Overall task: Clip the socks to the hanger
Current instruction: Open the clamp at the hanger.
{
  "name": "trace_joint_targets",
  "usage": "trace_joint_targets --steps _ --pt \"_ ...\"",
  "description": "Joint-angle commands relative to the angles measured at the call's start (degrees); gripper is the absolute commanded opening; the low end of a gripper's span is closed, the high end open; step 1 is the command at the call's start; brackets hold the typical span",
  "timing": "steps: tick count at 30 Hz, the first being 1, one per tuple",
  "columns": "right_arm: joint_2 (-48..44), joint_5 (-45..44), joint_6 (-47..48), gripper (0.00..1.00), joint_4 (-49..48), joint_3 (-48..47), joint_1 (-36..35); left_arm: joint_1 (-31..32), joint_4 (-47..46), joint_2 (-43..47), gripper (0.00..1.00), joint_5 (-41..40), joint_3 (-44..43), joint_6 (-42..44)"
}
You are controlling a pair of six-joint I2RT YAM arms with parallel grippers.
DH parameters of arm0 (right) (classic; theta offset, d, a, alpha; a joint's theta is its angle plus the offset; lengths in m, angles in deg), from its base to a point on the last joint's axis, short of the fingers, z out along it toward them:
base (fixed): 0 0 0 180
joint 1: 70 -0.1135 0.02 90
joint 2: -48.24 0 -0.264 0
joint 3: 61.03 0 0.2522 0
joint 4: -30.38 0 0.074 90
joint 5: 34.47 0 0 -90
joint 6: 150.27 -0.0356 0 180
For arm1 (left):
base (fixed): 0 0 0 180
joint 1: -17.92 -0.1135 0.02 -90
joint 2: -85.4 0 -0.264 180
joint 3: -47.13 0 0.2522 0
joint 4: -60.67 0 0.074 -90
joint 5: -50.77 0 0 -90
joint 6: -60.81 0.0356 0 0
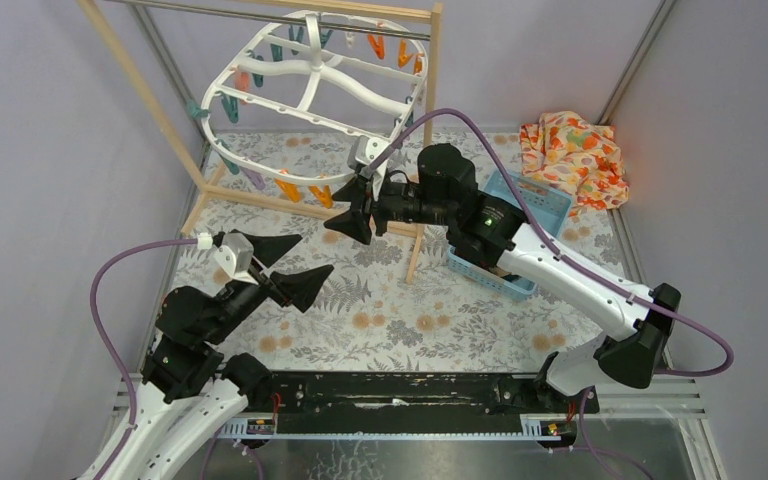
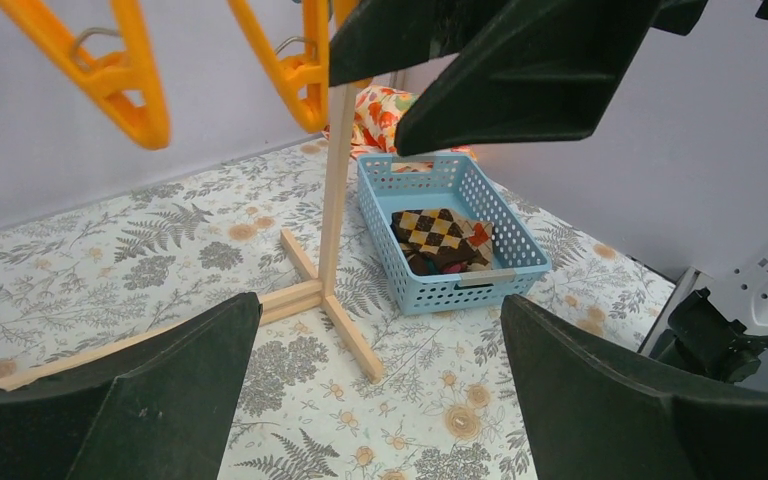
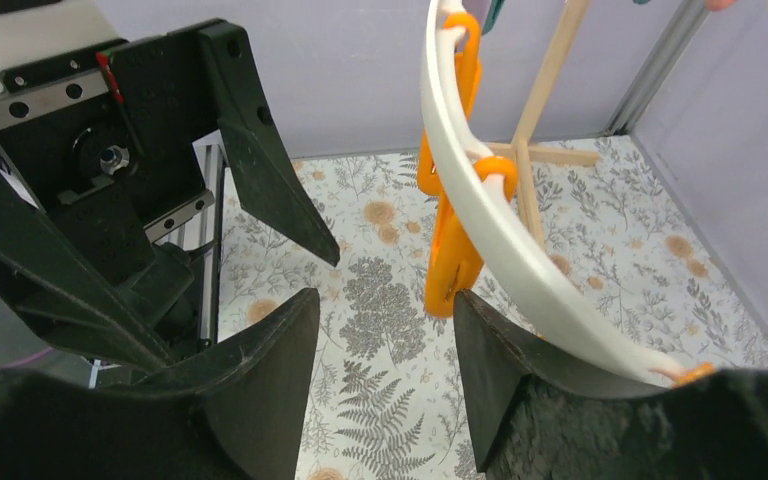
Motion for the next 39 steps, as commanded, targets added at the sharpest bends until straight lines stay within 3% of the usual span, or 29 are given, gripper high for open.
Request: trace_joint_targets --steps 1,24,33,39 --pt "0.3 1.4 1.3 0.59 -3.8 -3.6 0.0 0.5 -0.7 0.2 0.99 1.6 0.1 1.2" --pt "6.2 -4.6 2.3 0.6 -12.4 -2.7 0.0 0.5 0.0 1.1 0.99 2.9 0.0 0.7" --pt "-2.2 -5.3 1.0 0.61 -12.3 4.5 0.0 0.5 0.3 0.7 0.99 1.4 -0.2 0.9" --pt "-3.0 -5.3 2.4 0.61 -10.7 4.0 -0.1 0.5 -1.0 -0.5 0.99 1.6 -0.7 0.3"
